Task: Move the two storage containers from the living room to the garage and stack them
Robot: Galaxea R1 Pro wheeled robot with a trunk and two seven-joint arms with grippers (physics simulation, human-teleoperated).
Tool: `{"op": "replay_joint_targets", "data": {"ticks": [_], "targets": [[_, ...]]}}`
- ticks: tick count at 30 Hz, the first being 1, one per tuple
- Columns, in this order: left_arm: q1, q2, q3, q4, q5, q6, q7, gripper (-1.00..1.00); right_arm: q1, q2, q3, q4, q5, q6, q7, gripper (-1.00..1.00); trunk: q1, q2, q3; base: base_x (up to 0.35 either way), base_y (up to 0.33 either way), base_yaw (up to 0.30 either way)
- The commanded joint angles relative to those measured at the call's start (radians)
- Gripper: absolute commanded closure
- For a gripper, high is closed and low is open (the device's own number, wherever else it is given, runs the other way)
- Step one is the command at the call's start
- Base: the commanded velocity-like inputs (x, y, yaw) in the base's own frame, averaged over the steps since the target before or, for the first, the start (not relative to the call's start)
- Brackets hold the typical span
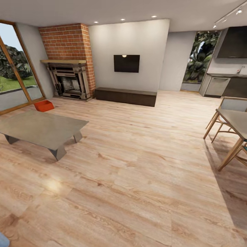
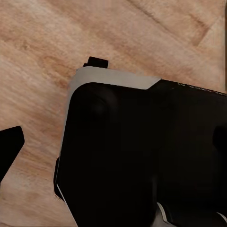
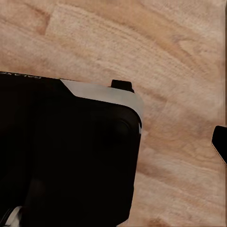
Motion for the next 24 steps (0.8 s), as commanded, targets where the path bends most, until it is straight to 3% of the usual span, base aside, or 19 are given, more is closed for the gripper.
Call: {"op": "replay_joint_targets", "data": {"ticks": [1, 24], "targets": [[-0.001, 0.000, -0.003, 0.001, 0.007, -0.004, -0.001, -1.00, -0.001, 0.001, 0.008, 0.003, -0.008, -0.005, -0.001, -1.00, 0.001, -0.001, -0.001, 0.322, 0.000, 0.000], [-0.001, -0.001, -0.003, 0.001, 0.007, -0.004, -0.001, -1.00, -0.001, 0.001, 0.008, 0.003, -0.008, -0.005, -0.001, -1.00, 0.001, -0.001, -0.002, 0.322, 0.000, -0.032]]}}
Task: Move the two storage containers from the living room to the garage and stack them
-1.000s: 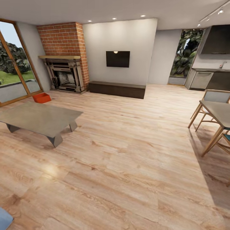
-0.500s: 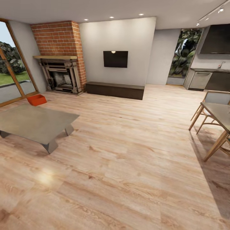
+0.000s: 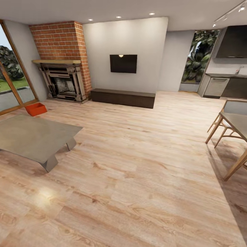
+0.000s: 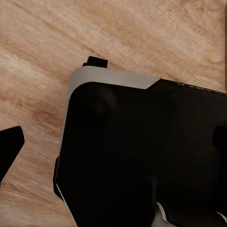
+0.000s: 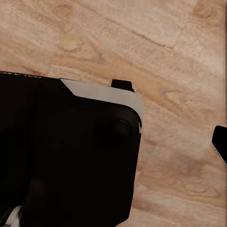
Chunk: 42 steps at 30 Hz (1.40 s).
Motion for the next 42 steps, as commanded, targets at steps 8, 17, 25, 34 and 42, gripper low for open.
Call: {"op": "replay_joint_targets", "data": {"ticks": [8, 17, 25, 34, 42], "targets": [[-0.001, 0.000, -0.003, 0.001, 0.007, -0.002, -0.001, -1.00, -0.001, 0.001, 0.008, 0.003, -0.008, -0.005, -0.001, -1.00, 0.001, -0.001, -0.001, 0.322, 0.000, 0.000], [-0.001, 0.000, -0.003, 0.001, 0.007, -0.002, -0.001, -1.00, -0.001, 0.000, 0.008, 0.003, -0.008, -0.004, -0.001, -1.00, 0.001, -0.001, -0.001, 0.322, 0.000, 0.000], [-0.001, 0.000, -0.003, 0.001, 0.007, -0.002, -0.001, -1.00, -0.001, -0.001, 0.008, 0.003, -0.009, -0.004, -0.001, -1.00, 0.001, -0.001, -0.001, 0.322, 0.000, 0.000], [-0.001, 0.000, -0.003, 0.001, 0.007, -0.002, -0.001, -1.00, -0.001, 0.000, 0.008, 0.003, -0.009, -0.004, -0.001, -1.00, 0.001, -0.001, -0.001, 0.322, 0.000, 0.000], [-0.001, 0.000, -0.003, 0.001, 0.007, -0.002, -0.001, -1.00, -0.001, 0.001, 0.008, 0.003, -0.010, -0.004, -0.001, -1.00, 0.001, -0.001, -0.001, 0.322, 0.000, 0.000]]}}
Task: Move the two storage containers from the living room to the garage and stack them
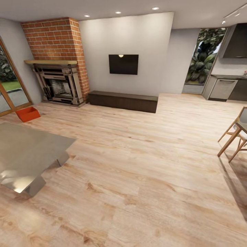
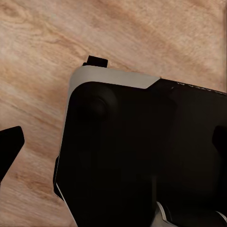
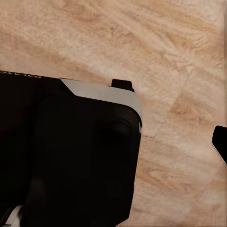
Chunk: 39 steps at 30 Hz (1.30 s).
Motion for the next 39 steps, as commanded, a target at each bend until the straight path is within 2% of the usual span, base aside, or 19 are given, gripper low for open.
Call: {"op": "replay_joint_targets", "data": {"ticks": [1, 39], "targets": [[-0.001, 0.000, -0.003, 0.001, 0.007, -0.004, -0.001, -1.00, -0.001, 0.001, 0.008, 0.003, -0.009, -0.005, -0.001, -1.00, 0.001, -0.001, -0.001, 0.322, 0.000, 0.000], [-0.001, 0.000, -0.002, 0.001, 0.007, -0.004, -0.001, -1.00, -0.001, 0.004, 0.010, 0.003, -0.007, -0.005, -0.001, -1.00, 0.001, -0.001, -0.001, 0.322, 0.000, 0.000]]}}
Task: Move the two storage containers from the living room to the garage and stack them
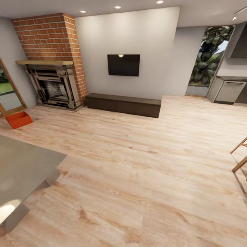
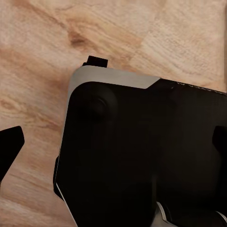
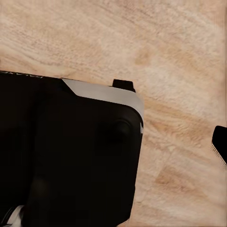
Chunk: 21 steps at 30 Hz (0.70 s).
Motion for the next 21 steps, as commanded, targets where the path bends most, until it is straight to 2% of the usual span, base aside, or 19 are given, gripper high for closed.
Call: {"op": "replay_joint_targets", "data": {"ticks": [1, 21], "targets": [[-0.001, 0.000, -0.003, 0.001, 0.007, -0.004, -0.001, -1.00, -0.001, 0.001, 0.008, 0.003, -0.009, -0.005, -0.001, -1.00, 0.001, -0.001, -0.001, 0.322, 0.000, 0.000], [-0.001, -0.003, -0.003, 0.001, 0.006, -0.004, -0.001, -1.00, -0.001, -0.001, 0.008, 0.003, -0.009, -0.005, -0.001, -1.00, 0.001, -0.001, -0.001, 0.322, 0.000, 0.000]]}}
